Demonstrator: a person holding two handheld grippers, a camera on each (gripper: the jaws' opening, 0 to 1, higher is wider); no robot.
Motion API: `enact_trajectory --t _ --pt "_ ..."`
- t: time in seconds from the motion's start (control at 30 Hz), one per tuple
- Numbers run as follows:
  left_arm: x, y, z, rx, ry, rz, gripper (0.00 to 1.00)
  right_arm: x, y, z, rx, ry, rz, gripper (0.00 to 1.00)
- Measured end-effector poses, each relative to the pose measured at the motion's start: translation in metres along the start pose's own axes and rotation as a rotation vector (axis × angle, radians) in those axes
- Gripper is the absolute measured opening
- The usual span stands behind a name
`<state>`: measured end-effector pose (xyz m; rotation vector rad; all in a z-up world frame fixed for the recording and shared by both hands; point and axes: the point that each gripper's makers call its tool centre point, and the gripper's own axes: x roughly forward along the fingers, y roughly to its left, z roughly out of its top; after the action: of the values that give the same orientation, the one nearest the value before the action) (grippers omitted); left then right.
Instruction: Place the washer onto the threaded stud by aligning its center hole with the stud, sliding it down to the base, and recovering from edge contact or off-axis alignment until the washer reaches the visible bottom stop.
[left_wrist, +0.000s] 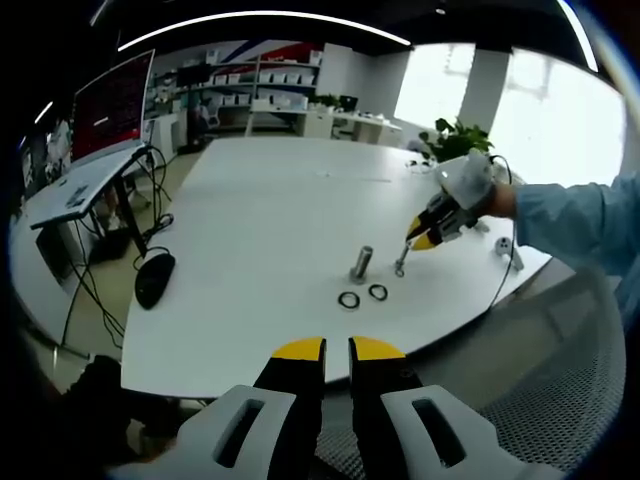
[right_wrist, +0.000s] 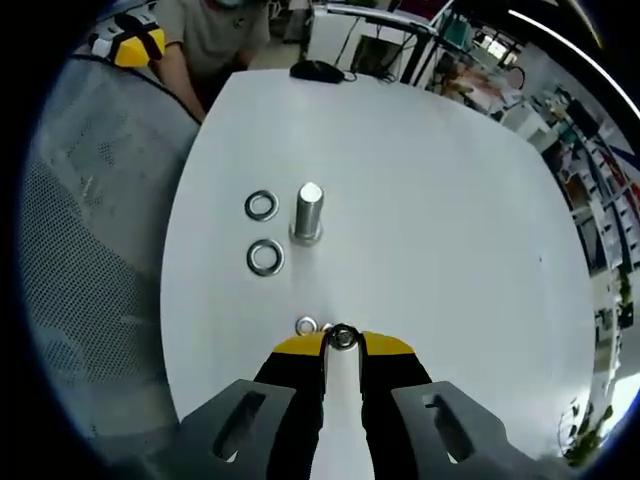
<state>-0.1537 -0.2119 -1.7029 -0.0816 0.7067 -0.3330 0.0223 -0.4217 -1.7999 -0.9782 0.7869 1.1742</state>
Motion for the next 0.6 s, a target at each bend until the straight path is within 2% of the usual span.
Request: enact_trajectory --t 0.6 --pt "0.001 0.001 -0.001 0.001 0.009 0.000 0.07 0.024 0.004 -0.008 0.001 0.037 0.048 0.13"
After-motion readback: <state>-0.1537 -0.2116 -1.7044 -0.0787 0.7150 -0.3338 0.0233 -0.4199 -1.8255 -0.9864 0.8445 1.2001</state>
